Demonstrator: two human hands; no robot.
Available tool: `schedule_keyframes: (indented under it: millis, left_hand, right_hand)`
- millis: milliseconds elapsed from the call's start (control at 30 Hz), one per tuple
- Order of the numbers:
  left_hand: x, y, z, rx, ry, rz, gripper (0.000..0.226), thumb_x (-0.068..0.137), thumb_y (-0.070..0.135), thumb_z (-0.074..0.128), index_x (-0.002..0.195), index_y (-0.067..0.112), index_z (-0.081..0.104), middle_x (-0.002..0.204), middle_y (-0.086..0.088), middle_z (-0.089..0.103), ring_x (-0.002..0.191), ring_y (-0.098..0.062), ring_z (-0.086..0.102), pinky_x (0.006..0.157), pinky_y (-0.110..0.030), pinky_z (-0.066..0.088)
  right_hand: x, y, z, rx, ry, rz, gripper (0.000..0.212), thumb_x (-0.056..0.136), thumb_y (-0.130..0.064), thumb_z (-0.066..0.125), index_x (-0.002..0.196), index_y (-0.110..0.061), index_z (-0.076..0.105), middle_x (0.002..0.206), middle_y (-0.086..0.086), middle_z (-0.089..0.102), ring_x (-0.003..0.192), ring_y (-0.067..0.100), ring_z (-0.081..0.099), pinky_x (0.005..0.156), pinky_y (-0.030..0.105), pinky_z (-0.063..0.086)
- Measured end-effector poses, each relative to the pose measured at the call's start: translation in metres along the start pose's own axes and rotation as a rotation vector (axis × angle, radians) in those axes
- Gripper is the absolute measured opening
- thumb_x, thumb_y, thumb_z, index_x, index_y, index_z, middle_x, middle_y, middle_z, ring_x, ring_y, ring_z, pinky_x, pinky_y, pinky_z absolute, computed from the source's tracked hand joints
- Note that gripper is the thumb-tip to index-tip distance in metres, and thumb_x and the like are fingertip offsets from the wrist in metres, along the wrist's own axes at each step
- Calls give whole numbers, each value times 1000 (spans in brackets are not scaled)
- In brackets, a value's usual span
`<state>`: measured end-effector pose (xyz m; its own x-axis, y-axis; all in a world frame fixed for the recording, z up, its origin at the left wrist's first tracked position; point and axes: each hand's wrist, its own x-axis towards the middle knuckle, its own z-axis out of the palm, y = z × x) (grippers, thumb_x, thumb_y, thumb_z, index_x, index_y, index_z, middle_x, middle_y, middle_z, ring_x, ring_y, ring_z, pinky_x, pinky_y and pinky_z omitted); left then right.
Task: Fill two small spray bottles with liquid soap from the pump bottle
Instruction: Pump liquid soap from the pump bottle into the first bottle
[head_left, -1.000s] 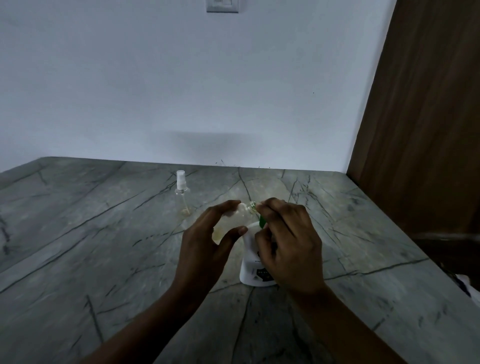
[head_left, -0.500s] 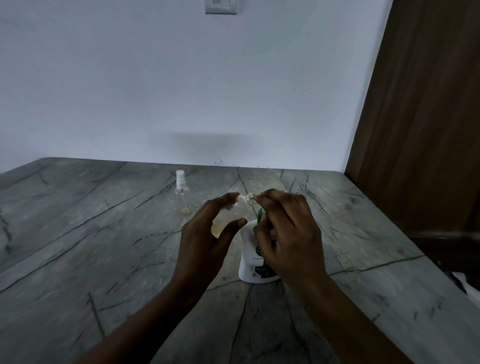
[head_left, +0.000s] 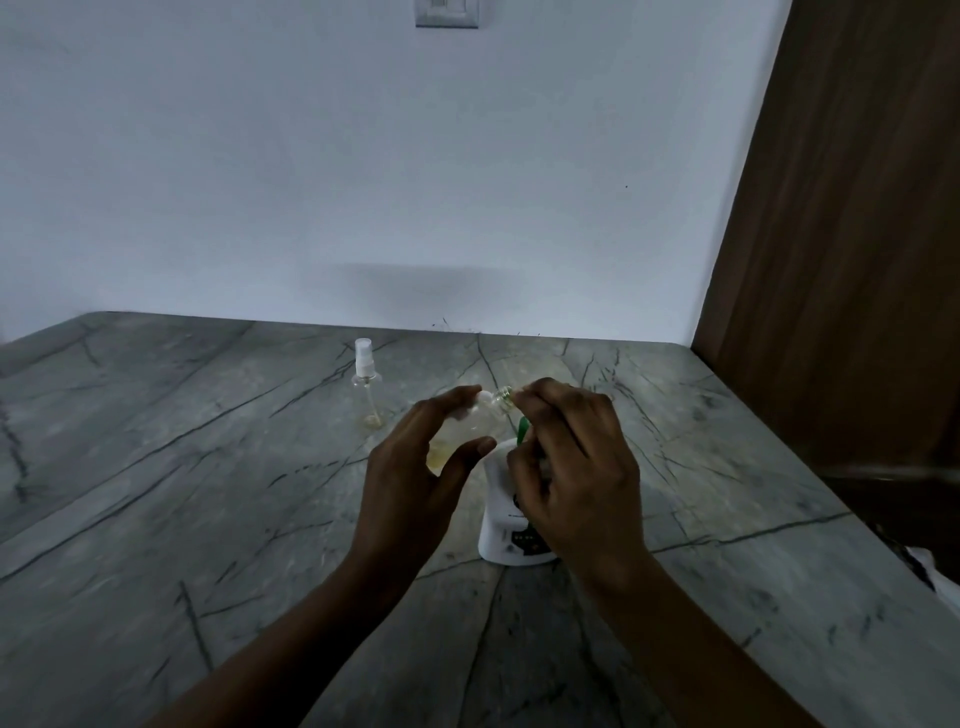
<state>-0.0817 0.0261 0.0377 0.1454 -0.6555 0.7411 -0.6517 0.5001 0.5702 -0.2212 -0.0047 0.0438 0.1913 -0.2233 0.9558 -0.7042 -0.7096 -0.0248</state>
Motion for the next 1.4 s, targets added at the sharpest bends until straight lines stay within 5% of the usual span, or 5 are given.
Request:
schedule_keyframes:
  millis: [200, 633, 1400]
  left_hand:
    - [-4, -2, 2, -13, -14, 2, 45, 74, 50, 53, 117, 37, 48, 102, 34, 49, 98, 19, 49, 72, -5, 44]
    - [-1, 2, 0, -16, 20, -10, 43, 76, 29, 69, 117, 33, 54, 103, 24, 56, 99, 10, 54, 73, -7, 44]
    - [-5, -2, 2, 2, -8, -27, 46, 77, 26, 69, 119, 33, 51, 106, 20, 56, 100, 11, 52, 70, -5, 42]
  right_hand:
    - [-8, 2, 4, 2, 26, -25, 28, 85, -13, 51, 99, 5, 69, 99, 18, 67, 98, 22, 51, 82, 24, 44]
    - [2, 2, -5, 4, -21, -3, 28, 82, -10, 52, 101, 2, 69, 102, 14, 66, 99, 20, 50, 79, 20, 40]
    - [-5, -1, 1, 5, 13, 6, 27, 84, -11, 51, 98, 4, 68, 101, 17, 66, 99, 21, 50, 82, 21, 41]
